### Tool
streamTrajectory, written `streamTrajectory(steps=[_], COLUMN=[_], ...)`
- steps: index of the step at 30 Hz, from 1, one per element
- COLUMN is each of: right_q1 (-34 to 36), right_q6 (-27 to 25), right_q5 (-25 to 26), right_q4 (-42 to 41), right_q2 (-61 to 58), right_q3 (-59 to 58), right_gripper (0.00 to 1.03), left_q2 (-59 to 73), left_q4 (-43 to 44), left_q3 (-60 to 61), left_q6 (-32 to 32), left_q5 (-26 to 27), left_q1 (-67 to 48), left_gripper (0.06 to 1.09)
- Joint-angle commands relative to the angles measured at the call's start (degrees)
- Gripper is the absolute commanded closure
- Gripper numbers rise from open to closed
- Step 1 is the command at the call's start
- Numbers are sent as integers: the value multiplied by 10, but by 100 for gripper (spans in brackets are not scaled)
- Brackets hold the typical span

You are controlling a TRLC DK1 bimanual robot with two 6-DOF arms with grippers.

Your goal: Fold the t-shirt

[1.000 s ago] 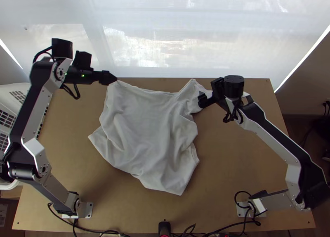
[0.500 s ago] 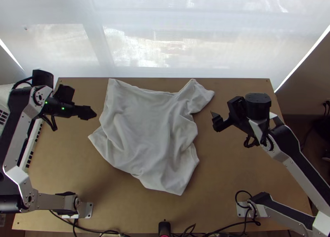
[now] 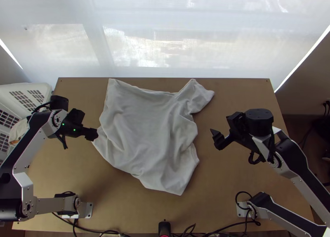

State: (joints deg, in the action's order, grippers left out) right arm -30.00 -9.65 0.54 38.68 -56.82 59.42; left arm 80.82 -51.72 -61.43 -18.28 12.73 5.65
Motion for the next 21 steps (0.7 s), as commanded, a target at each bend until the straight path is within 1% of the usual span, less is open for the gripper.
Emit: streamTrajectory(steps=[1,7,13,14,16,18,20,21], right_q1=[-10,-9,-9,-9,-9,-9,-9,-9], right_q6=[1,2,3,3,2,2,1,1], right_q5=[-3,-4,-4,-4,-4,-4,-4,-4], right_q4=[28,32,32,32,32,32,32,32], right_q2=[18,21,20,20,19,18,16,15], right_q3=[9,2,-7,-8,-9,-9,-8,-8], right_gripper=[5,5,5,5,5,5,5,5], left_q2=[22,46,78,83,90,92,92,90], left_q4=[61,119,138,138,138,135,132,132], left_q3=[72,97,73,69,66,63,60,58], left_q6=[-4,-4,-4,-5,-12,-20,-23,-23], left_q5=[-22,-31,-39,-39,-39,-38,-32,-32], left_q1=[-8,-17,-18,-18,-19,-22,-23,-24], left_gripper=[12,12,14,16,26,40,59,71])
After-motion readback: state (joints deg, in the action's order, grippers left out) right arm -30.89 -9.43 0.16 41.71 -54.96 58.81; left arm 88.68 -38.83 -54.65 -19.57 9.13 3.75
